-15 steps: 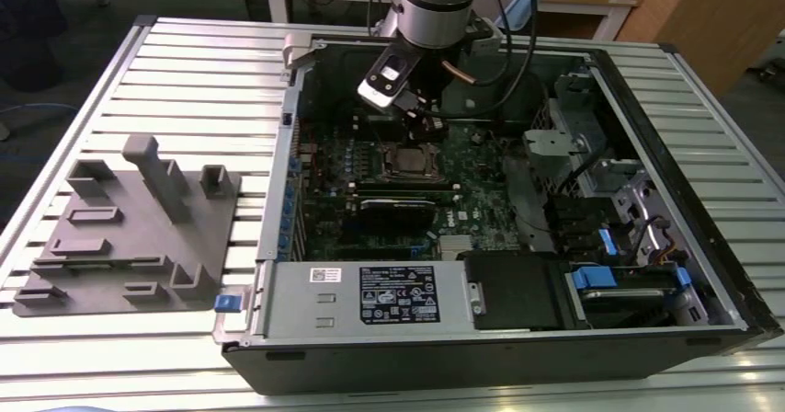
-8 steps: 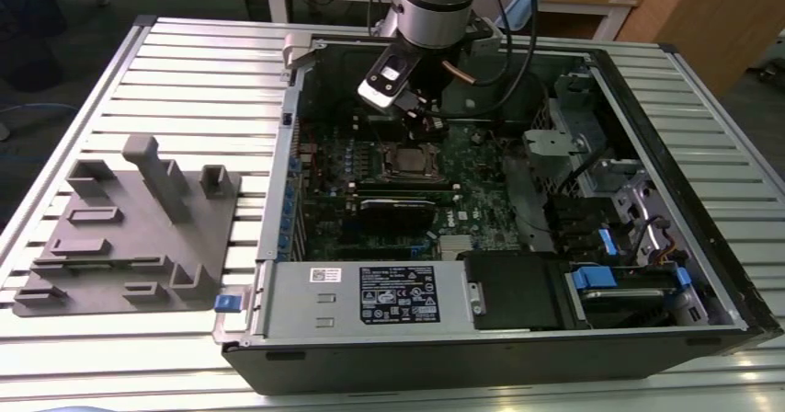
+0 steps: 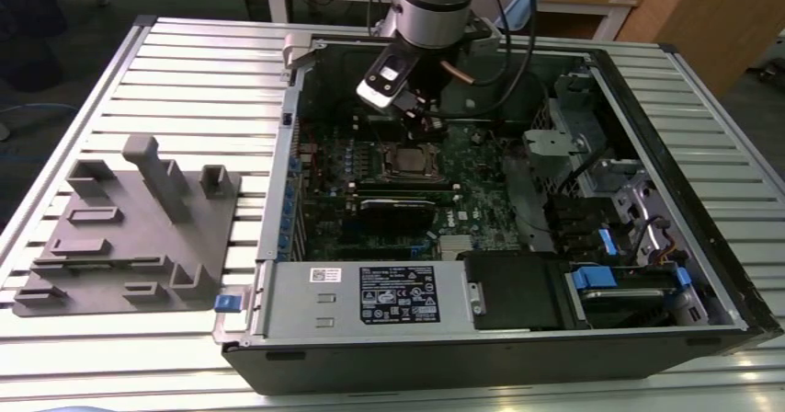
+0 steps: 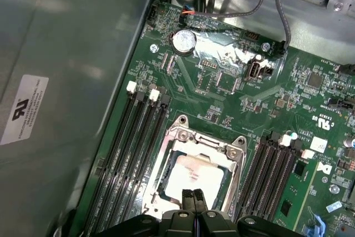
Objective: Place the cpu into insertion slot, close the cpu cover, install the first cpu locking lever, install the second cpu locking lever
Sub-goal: 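Close the cpu cover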
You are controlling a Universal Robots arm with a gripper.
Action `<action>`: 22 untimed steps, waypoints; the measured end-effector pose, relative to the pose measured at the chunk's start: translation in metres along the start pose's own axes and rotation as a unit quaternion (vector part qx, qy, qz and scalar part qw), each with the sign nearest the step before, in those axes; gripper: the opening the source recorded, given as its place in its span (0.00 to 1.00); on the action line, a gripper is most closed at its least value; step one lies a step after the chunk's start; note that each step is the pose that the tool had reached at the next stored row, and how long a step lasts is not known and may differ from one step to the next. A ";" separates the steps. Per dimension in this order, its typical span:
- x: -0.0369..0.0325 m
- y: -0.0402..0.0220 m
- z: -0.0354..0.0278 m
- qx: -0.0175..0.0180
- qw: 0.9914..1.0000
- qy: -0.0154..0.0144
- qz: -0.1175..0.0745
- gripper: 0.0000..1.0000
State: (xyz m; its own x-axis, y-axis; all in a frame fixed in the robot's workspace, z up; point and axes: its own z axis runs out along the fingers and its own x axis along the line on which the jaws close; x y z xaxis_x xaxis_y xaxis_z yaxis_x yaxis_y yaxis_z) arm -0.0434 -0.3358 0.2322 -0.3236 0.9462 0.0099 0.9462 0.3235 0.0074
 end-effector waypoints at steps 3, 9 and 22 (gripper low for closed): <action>0.0014 -0.0040 0.0004 0.000 1.000 0.000 0.000 0.11; 0.0023 -0.0067 0.0009 0.000 1.000 0.000 0.000 0.11; 0.0023 -0.0067 0.0031 0.001 0.994 0.001 -0.106 0.11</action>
State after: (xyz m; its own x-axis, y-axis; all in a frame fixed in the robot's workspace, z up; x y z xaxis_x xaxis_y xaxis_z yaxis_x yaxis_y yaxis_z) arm -0.0505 -0.3358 0.2291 -0.5157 0.8567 0.0096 0.8568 0.5156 0.0077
